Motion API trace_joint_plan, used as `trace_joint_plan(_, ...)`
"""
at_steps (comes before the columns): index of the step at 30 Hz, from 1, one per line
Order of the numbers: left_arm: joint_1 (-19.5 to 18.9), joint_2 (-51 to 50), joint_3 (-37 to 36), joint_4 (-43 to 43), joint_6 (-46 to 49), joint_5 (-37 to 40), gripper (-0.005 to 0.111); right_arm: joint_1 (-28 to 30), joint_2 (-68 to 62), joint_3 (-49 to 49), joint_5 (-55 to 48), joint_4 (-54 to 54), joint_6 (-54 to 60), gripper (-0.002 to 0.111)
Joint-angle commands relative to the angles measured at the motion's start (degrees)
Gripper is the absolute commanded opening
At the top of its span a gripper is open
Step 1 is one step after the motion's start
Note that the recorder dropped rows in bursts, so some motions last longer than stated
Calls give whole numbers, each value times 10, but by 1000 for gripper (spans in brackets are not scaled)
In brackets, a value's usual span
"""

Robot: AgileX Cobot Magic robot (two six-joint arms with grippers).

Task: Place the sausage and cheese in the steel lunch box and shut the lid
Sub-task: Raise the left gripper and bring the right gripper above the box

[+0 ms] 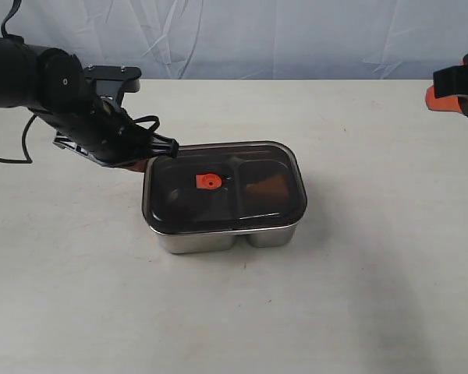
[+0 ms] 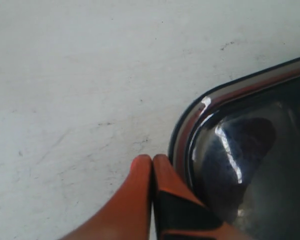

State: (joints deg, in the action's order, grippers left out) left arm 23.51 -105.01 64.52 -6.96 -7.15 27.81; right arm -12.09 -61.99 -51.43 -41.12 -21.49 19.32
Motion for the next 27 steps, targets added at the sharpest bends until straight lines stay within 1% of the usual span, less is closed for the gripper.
trace_joint_plan(1, 0, 7, 3, -19, 10, 0, 0, 0, 4, 2, 6, 0, 1, 43)
trace_joint_plan(7, 0, 7, 3, -19, 17, 13, 0, 0, 4, 2, 6, 0, 1, 43)
trace_joint_plan(9, 0, 7, 3, -12, 17, 15, 0, 0, -1, 2, 8, 0, -1, 39)
trace_joint_plan(12, 0, 12, 3, -2, 17, 15, 0, 0, -29, 2, 14, 0, -17, 20)
trace_joint_plan(14, 0, 19, 3, 5, 17, 17, 0, 0, -55, 2, 24, -9, -17, 3)
trace_joint_plan(15, 0, 24, 3, 8, 17, 18, 0, 0, -65, 2, 29, -14, -17, 0)
trace_joint_plan(20, 0, 54, 3, 26, 17, 23, 0, 0, -122, 2, 63, -44, -8, 0)
trace_joint_plan(27, 0, 60, 3, 27, 17, 27, 0, 0, -163, 1, 86, -79, 21, 0)
